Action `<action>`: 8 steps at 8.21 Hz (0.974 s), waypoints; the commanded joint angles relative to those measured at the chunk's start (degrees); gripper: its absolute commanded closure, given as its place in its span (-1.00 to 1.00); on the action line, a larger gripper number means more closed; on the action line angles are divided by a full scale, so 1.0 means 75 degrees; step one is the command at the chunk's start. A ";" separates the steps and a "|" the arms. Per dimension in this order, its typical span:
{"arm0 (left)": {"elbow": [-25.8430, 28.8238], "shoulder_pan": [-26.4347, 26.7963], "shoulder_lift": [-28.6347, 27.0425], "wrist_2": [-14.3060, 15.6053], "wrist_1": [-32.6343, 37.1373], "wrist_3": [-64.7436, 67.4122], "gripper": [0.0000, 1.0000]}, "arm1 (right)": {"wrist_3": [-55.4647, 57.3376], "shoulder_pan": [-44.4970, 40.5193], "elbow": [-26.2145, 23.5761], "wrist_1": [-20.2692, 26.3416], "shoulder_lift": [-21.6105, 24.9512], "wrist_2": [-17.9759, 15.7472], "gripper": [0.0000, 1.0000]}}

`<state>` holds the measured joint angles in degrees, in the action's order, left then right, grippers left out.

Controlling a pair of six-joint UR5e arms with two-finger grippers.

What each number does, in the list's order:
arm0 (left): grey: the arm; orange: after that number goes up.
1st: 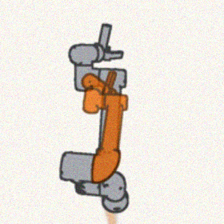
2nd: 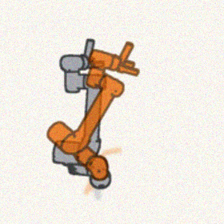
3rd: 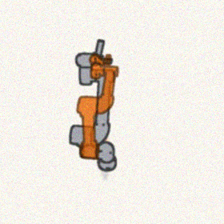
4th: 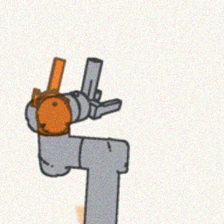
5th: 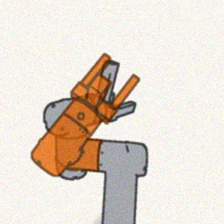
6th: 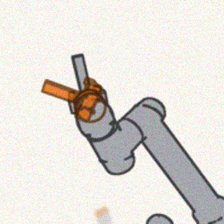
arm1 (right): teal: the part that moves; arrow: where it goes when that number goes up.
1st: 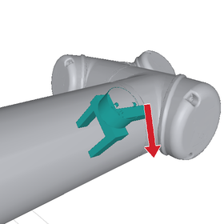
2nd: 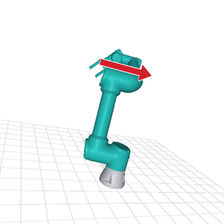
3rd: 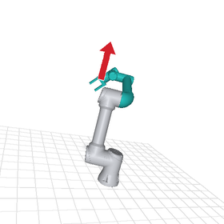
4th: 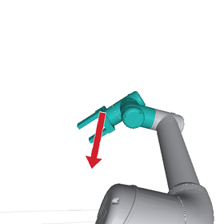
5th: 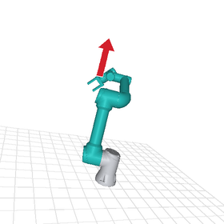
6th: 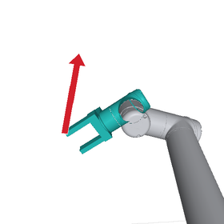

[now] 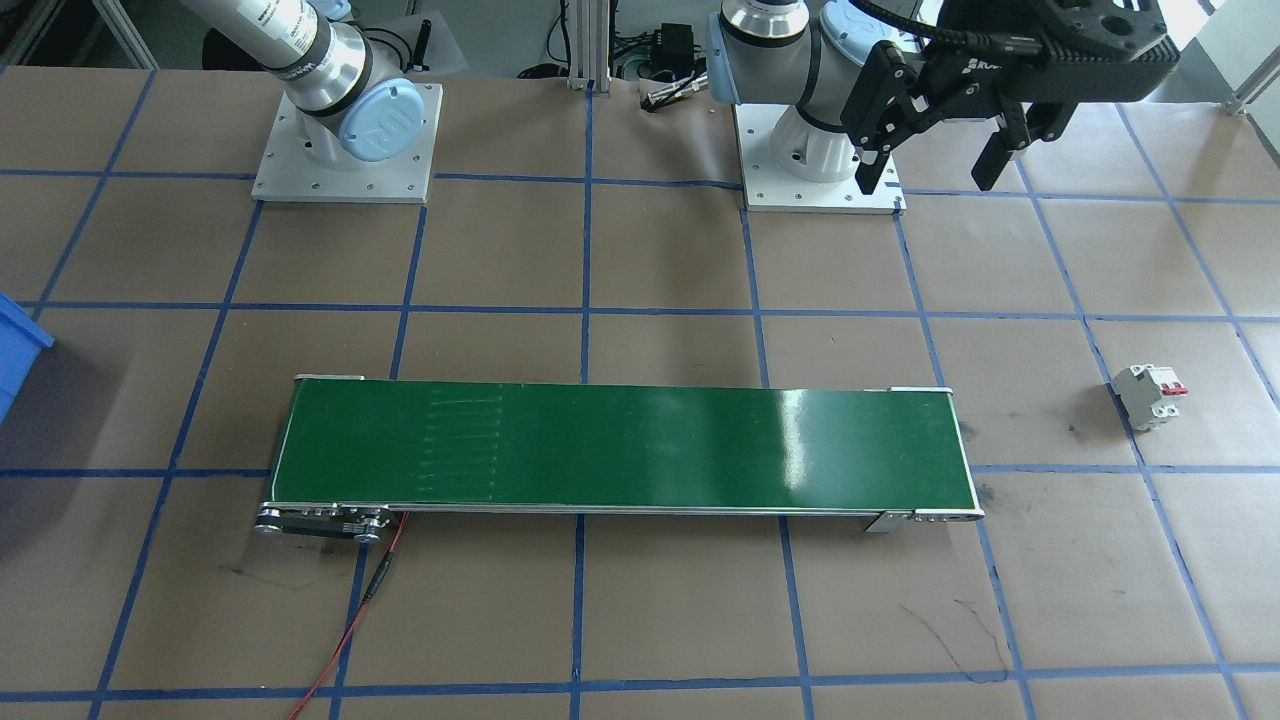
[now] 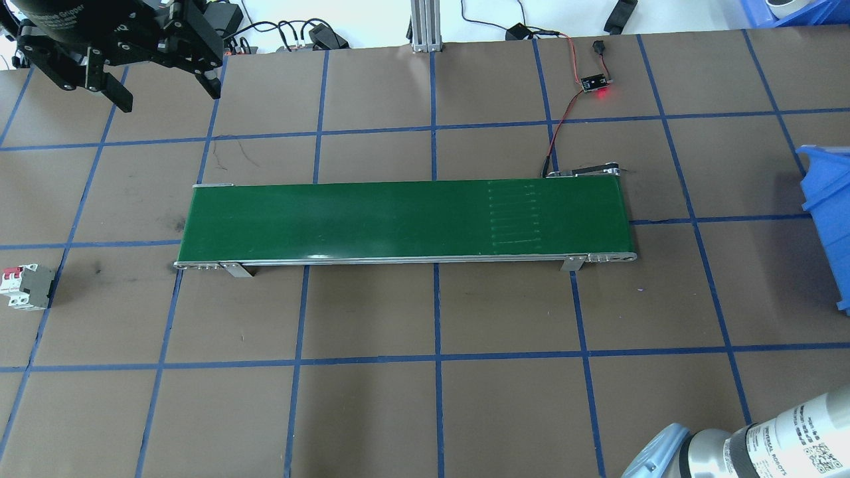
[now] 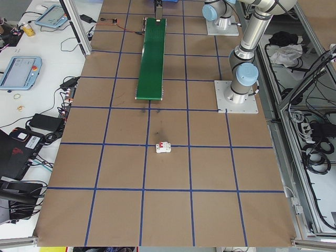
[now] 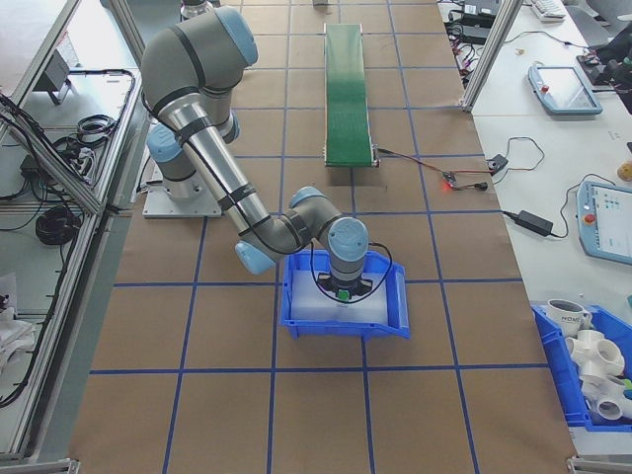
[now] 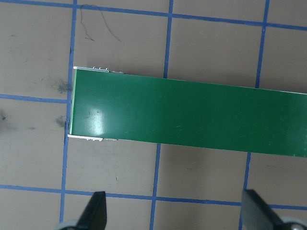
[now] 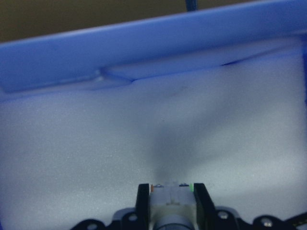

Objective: Move button from left to right

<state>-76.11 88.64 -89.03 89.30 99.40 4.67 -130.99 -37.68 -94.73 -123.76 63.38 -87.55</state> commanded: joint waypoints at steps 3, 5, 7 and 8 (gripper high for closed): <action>0.0000 0.0005 0.0000 0.0000 0.0000 -0.0001 -1.00 | -0.0138 0.0020 -0.0013 -0.0023 0.0078 0.0001 -1.00; 0.0000 0.0005 0.0012 0.0000 0.0000 -0.0001 -1.00 | 0.0772 0.0020 -0.0037 0.0547 0.0803 0.0083 -1.00; 0.0000 0.0005 0.0012 -0.0023 0.0000 -0.0001 -1.00 | 0.2618 -0.0074 -0.0049 0.2358 0.1925 0.0293 -1.00; 0.0000 0.0005 0.0023 -0.0012 0.0000 -0.0001 -1.00 | 0.3557 -0.0306 -0.0060 0.3099 0.2500 0.0434 -1.00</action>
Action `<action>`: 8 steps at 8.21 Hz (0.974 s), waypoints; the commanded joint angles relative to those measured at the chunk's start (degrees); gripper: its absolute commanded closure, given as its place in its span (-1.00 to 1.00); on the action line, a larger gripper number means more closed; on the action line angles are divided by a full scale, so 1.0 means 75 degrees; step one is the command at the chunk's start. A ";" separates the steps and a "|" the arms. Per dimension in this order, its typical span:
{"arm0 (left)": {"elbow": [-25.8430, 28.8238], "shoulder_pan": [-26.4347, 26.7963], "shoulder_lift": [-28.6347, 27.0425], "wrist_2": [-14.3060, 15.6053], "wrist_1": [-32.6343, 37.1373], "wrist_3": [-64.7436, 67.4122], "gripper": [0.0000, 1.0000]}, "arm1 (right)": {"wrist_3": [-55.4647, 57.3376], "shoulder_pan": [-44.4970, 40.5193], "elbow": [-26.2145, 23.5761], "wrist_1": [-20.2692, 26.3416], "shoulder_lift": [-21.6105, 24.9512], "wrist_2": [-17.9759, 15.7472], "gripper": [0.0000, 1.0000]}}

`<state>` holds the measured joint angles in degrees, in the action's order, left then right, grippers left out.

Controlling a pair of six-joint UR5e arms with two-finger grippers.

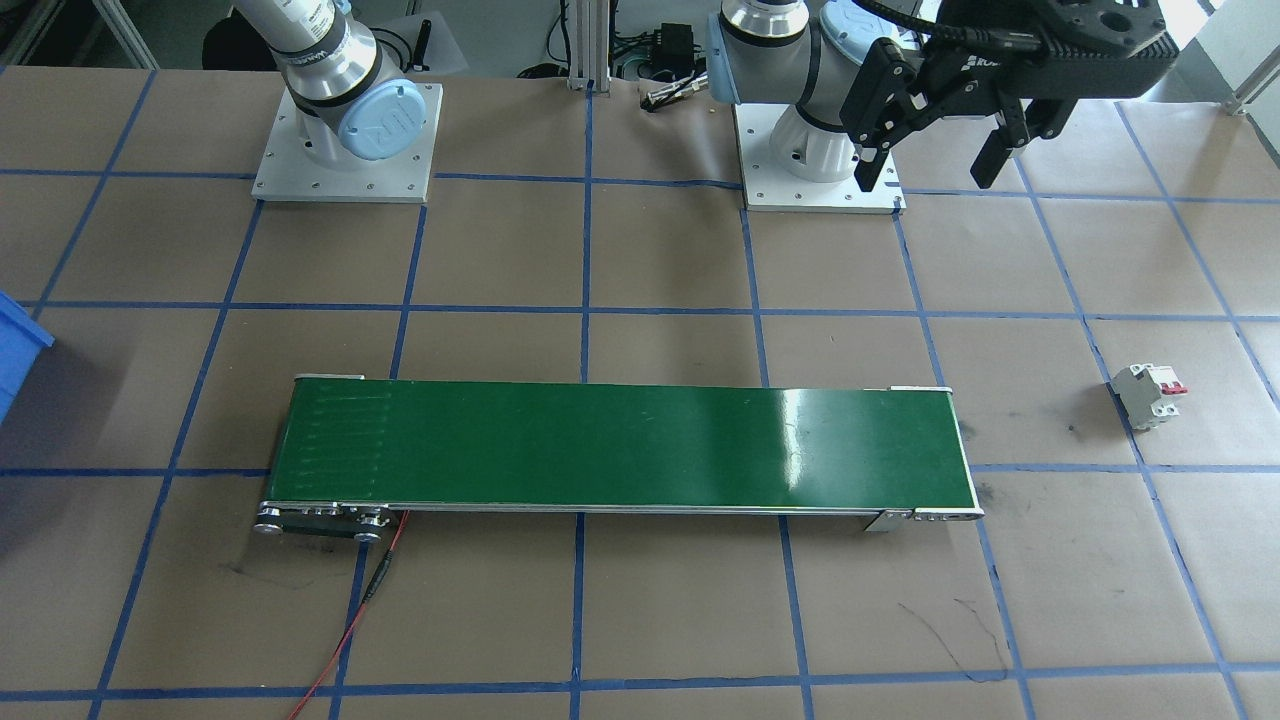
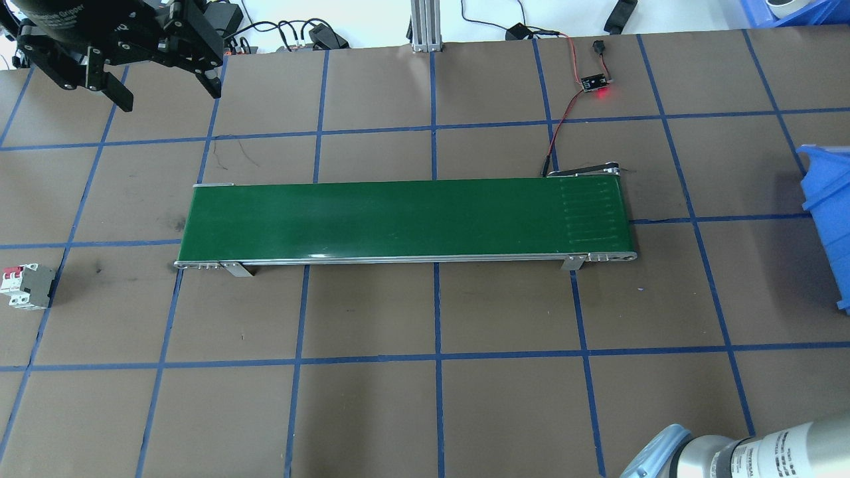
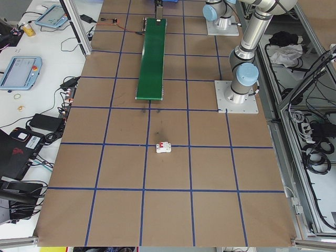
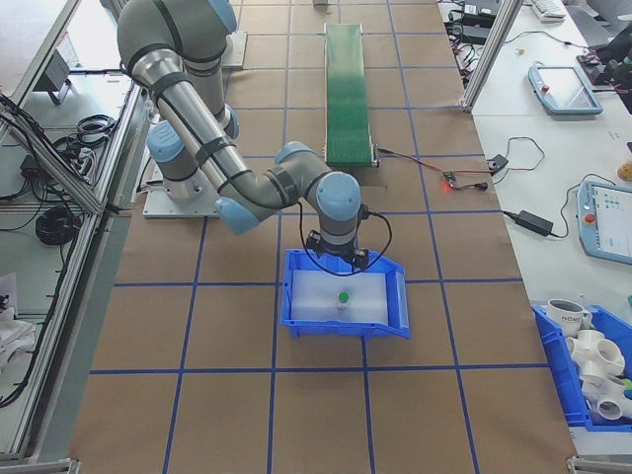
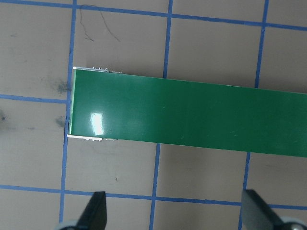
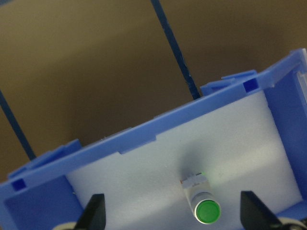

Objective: Move button from left to right

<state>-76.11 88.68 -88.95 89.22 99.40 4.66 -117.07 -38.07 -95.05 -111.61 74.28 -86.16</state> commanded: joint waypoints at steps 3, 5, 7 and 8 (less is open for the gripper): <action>0.0000 0.0000 0.0024 0.0056 0.0000 0.0000 -1.00 | 0.4725 -0.1820 0.0052 0.2363 0.1906 0.0132 -1.00; 0.0000 0.0000 0.0024 0.0057 0.0000 0.0000 -1.00 | 0.7076 -0.2759 0.0099 0.3615 0.2795 0.0225 -1.00; 0.0000 0.0000 0.0024 0.0057 0.0000 0.0000 -1.00 | 0.8957 -0.4011 0.0448 0.3830 0.2940 0.0156 -1.00; 0.0000 0.0000 0.0024 0.0045 0.0000 0.0000 -1.00 | 1.0265 -0.4667 0.0775 0.3831 0.2870 0.0132 -1.00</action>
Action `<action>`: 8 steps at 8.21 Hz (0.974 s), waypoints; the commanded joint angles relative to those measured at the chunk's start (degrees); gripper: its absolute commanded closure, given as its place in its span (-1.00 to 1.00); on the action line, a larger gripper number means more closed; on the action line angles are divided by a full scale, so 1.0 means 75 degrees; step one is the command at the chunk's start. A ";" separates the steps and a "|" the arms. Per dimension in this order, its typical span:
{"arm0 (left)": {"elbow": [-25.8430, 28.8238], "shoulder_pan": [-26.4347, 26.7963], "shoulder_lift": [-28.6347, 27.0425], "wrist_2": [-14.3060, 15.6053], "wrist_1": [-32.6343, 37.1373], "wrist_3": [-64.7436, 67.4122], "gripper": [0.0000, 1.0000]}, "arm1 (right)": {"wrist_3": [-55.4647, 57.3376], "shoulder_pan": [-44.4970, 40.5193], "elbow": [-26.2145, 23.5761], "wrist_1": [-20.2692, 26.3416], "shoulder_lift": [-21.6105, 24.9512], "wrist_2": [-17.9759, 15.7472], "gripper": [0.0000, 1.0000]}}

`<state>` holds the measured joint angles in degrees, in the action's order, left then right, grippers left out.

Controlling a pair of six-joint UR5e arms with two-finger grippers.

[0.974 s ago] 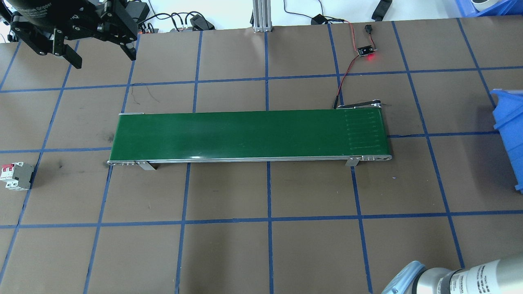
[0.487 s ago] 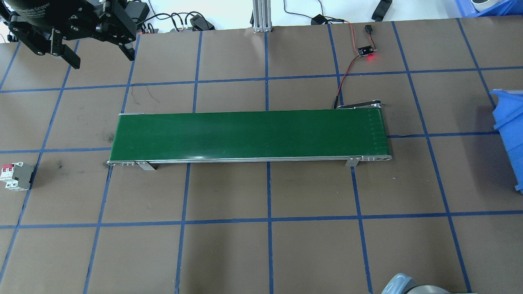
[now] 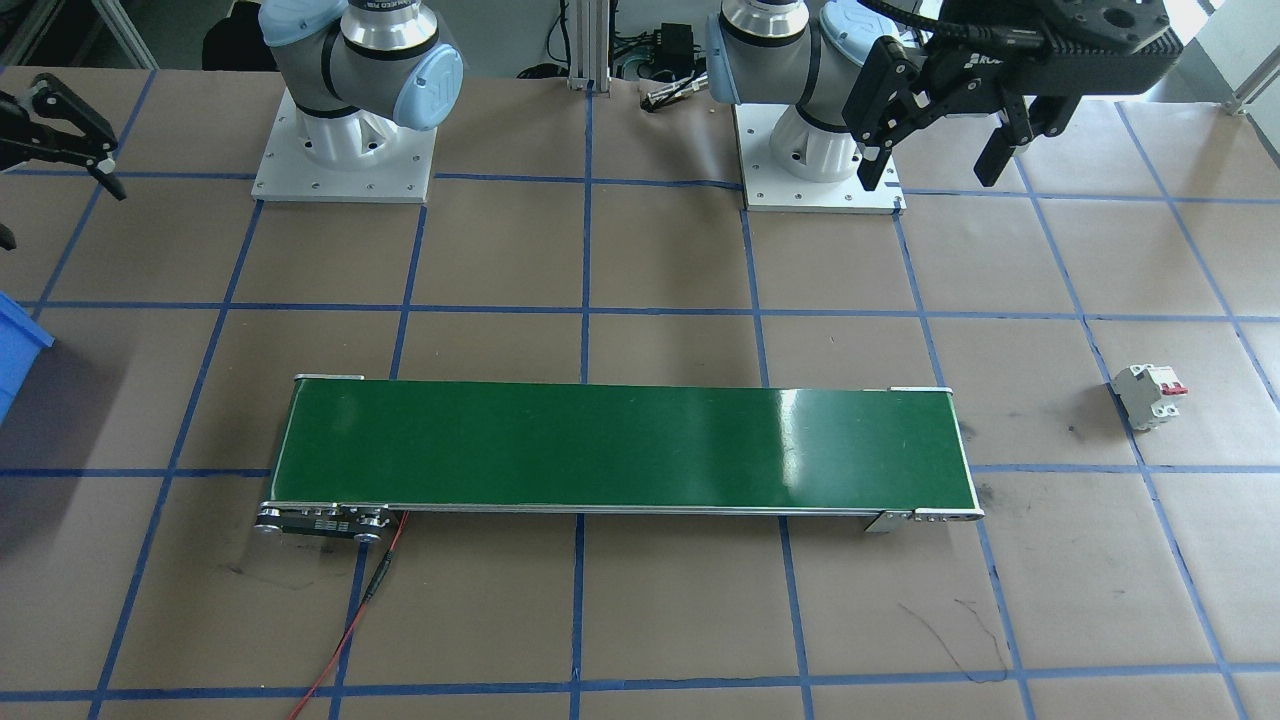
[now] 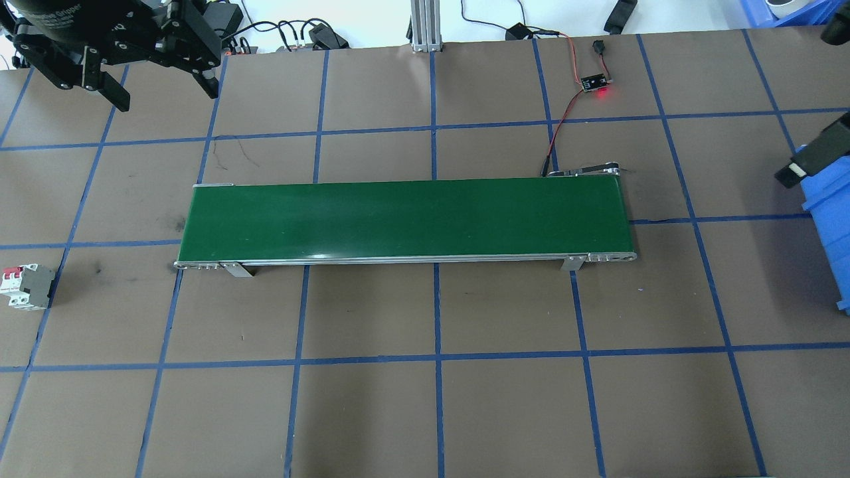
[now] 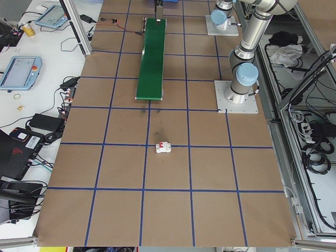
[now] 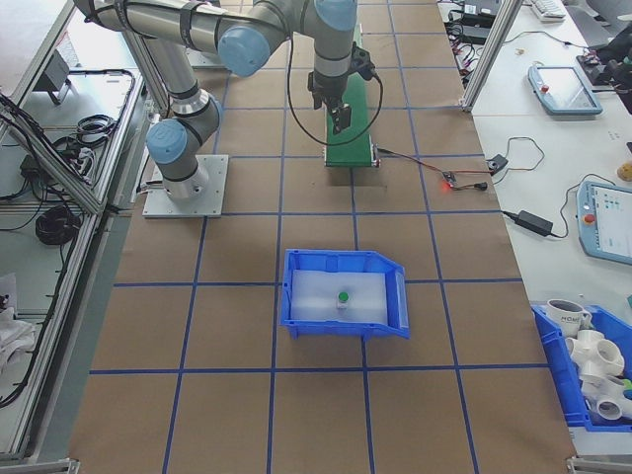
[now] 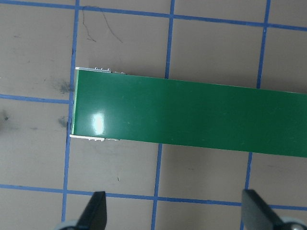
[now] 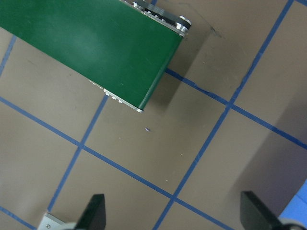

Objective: Move button from left to right

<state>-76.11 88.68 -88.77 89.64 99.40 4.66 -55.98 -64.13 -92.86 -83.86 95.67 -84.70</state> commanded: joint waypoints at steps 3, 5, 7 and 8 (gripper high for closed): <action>-0.0012 -0.0012 0.0000 0.0001 0.0000 0.0000 -1.00 | 0.4237 -0.2148 0.1060 -0.0079 -0.0391 -0.0086 -1.00; -0.0012 -0.0012 0.0000 0.0001 0.0000 0.0000 -1.00 | 0.5396 -0.2742 0.1482 -0.0209 -0.0906 -0.0759 -1.00; -0.0012 0.0000 0.0000 -0.0011 0.0000 0.0000 -1.00 | 0.5565 -0.3109 0.1402 -0.0651 -0.1235 -0.1059 -1.00; -0.0012 0.0000 0.0000 -0.0011 0.0000 0.0000 -1.00 | 0.5728 -0.3295 0.1251 -0.0828 -0.1294 -0.1070 -1.00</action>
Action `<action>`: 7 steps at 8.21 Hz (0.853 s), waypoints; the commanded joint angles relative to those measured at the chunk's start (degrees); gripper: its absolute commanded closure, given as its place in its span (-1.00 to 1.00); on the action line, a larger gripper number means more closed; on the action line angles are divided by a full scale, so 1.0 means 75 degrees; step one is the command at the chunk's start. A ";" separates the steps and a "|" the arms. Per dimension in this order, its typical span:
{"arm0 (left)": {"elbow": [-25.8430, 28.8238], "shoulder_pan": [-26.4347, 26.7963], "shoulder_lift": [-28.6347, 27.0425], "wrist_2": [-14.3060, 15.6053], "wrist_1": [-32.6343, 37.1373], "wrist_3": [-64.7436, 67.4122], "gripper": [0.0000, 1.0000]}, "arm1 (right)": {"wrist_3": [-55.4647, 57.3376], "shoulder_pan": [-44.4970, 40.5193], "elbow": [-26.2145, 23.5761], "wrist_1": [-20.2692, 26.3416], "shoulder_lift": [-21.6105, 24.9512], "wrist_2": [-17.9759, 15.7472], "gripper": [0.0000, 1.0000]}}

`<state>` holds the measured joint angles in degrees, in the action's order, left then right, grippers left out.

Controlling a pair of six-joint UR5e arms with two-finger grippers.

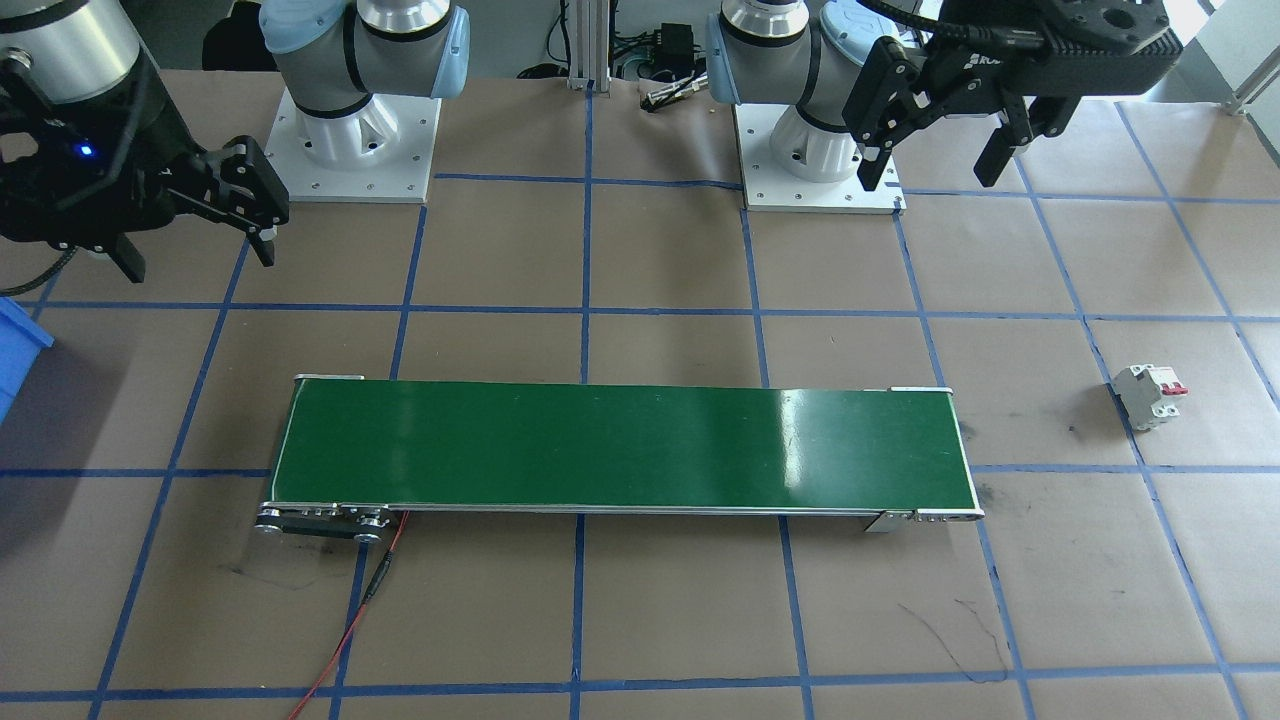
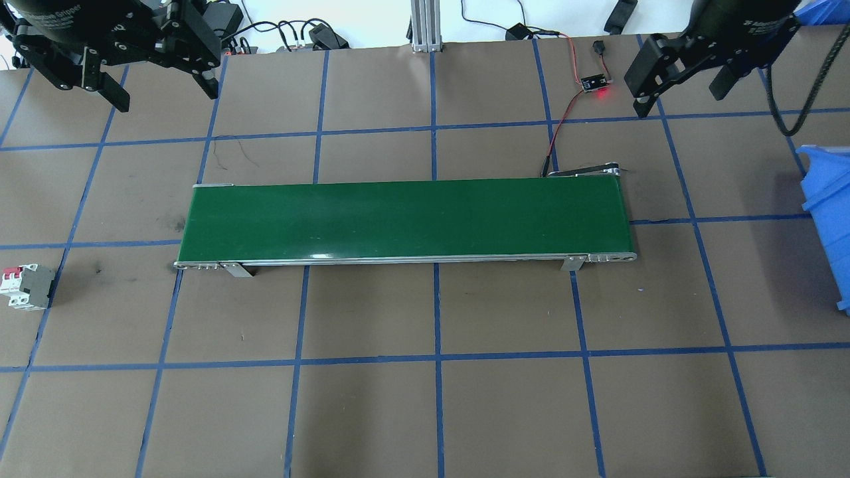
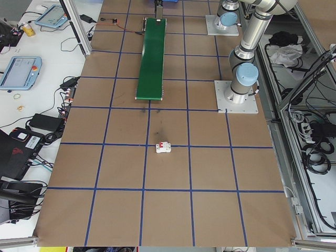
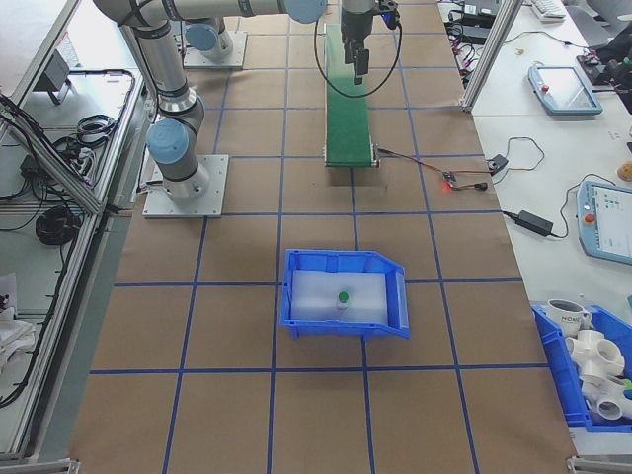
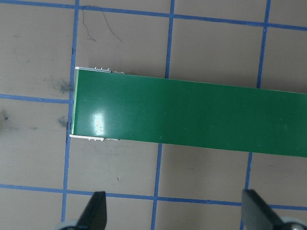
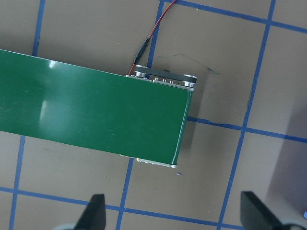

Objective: Move button from left to right

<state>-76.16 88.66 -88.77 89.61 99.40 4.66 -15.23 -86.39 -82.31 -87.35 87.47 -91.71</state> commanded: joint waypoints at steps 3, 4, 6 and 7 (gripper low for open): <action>-0.0005 0.0003 0.0000 -0.0018 0.0000 0.0000 -1.00 | 0.0284 -0.0564 -0.0569 -0.0892 -0.0120 -0.0229 -1.00; -0.0005 0.0003 0.0000 -0.0018 0.0000 0.0000 -1.00 | 0.0284 -0.0552 -0.0580 -0.0903 -0.0120 -0.0229 -1.00; -0.0005 0.0003 0.0000 -0.0018 0.0000 0.0000 -1.00 | 0.0284 -0.0552 -0.0580 -0.0880 -0.0120 -0.0241 -1.00; -0.0005 0.0003 0.0000 -0.0018 0.0000 0.0000 -1.00 | 0.0284 -0.0552 -0.0580 -0.0880 -0.0120 -0.0241 -1.00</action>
<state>-76.20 88.68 -88.77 89.48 99.41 4.66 -13.10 -90.52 -86.62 -93.99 86.56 -93.49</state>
